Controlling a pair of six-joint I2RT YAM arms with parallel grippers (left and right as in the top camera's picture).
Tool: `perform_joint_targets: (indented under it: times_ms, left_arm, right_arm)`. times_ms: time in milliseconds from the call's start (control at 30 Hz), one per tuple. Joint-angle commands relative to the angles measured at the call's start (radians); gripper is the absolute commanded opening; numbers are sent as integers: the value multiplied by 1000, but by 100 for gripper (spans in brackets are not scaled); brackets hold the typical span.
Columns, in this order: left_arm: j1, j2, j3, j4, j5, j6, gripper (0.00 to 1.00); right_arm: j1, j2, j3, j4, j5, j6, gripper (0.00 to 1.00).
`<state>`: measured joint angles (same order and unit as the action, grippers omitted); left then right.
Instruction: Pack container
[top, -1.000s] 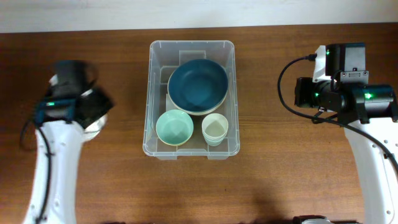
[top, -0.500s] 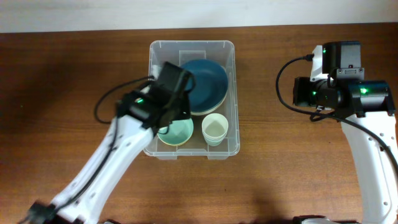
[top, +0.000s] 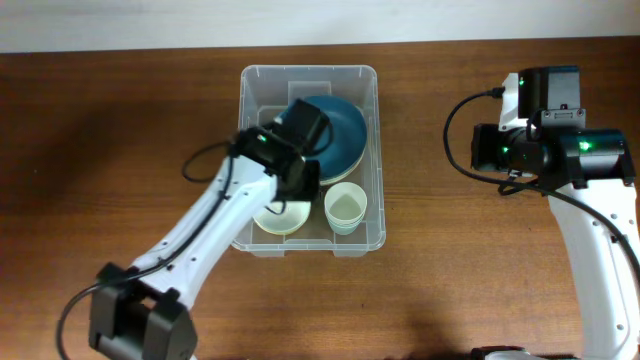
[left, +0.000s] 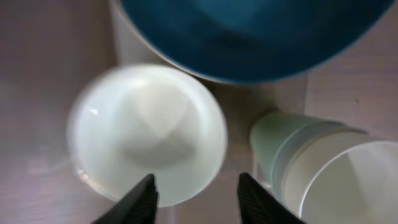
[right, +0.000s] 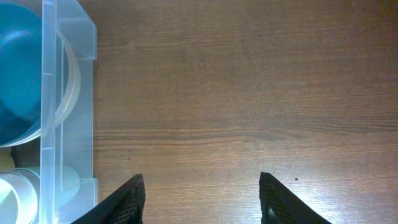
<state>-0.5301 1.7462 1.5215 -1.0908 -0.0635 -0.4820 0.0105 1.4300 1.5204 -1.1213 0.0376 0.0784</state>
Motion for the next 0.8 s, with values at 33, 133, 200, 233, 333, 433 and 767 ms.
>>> perform_joint_targets:
  times_ms: [33,133,200,233,333,433,767]
  left_arm:
    - [121,-127,147,-64,-176,51,52]
    - [233,-181,167,-50,-217,51,68]
    - [313,-200,167,-26,-213,51,75]
    - [353,-200,167,-13,-214,51,78]
    - [468,-169,165,51,-198,101,84]
    - [525,-119,165,89,-162,147,99]
    - [586,11,165,50,-149,147,99]
  right_arm:
    - [-5,2,2,6,13,7,55]
    - [-4,2,2,24,12,7,54]
    - [-3,6,2,45,12,7,55]
    - [-3,11,2,57,12,6,57]
    - [-3,61,2,108,13,1,61]
    - [-3,130,2,161,-3,-35,85]
    - [-4,234,2,240,-7,-48,99]
